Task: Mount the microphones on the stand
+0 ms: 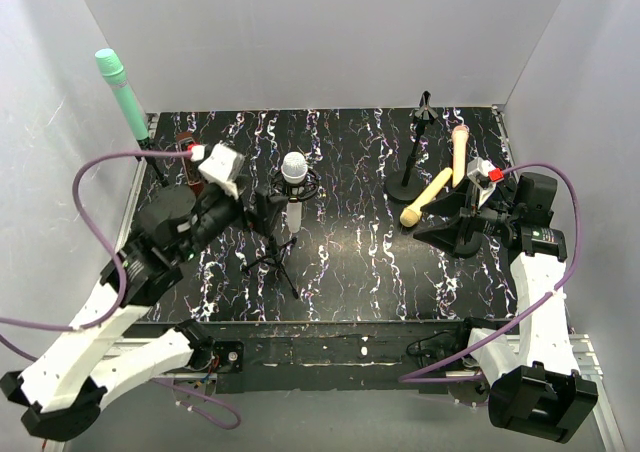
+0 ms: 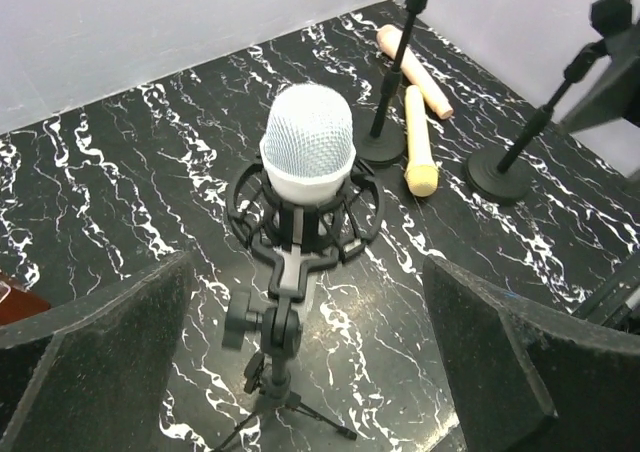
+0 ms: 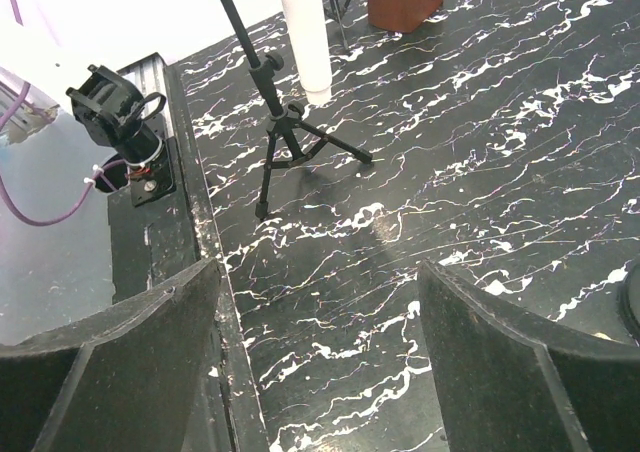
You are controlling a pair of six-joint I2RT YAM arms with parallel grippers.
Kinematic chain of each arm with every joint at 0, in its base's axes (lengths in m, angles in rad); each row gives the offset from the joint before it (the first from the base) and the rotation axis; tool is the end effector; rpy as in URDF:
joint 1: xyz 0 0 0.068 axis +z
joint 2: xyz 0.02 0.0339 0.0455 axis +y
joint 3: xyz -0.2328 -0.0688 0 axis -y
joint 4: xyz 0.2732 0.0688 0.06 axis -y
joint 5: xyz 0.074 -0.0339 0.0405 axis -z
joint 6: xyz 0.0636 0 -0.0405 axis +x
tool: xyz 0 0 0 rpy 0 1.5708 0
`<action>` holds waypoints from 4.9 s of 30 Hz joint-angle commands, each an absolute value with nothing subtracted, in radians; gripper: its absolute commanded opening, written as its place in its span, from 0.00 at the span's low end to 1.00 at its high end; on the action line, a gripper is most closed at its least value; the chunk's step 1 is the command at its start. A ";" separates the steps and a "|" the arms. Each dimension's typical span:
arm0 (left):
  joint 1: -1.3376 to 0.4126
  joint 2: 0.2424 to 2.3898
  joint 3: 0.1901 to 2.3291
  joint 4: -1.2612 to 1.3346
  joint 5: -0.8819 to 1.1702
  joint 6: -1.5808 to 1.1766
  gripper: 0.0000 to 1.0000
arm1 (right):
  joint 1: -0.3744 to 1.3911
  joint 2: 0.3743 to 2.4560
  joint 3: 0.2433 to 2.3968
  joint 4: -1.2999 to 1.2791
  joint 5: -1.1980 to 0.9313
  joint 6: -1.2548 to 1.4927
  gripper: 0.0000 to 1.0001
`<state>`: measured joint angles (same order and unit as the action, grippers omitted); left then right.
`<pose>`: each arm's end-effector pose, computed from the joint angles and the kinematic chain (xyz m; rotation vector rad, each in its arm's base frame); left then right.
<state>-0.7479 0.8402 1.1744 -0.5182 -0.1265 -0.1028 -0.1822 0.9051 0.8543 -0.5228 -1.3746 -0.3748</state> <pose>0.1798 -0.1559 0.4081 0.4750 1.7165 -0.5073 0.2323 0.0206 0.2958 -0.8849 1.5578 1.0460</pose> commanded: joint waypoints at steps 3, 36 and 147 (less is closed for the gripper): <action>-0.744 0.614 0.994 -0.410 -0.040 -0.029 0.98 | -0.184 0.910 0.825 -0.496 -1.426 -0.394 0.87; -0.746 0.560 0.238 0.552 -0.078 0.169 0.74 | -0.184 0.920 0.811 -0.514 -1.442 -0.448 0.89; -0.048 0.793 0.676 0.134 0.471 -0.203 0.98 | -0.202 0.848 0.913 -0.836 -1.252 -0.732 0.91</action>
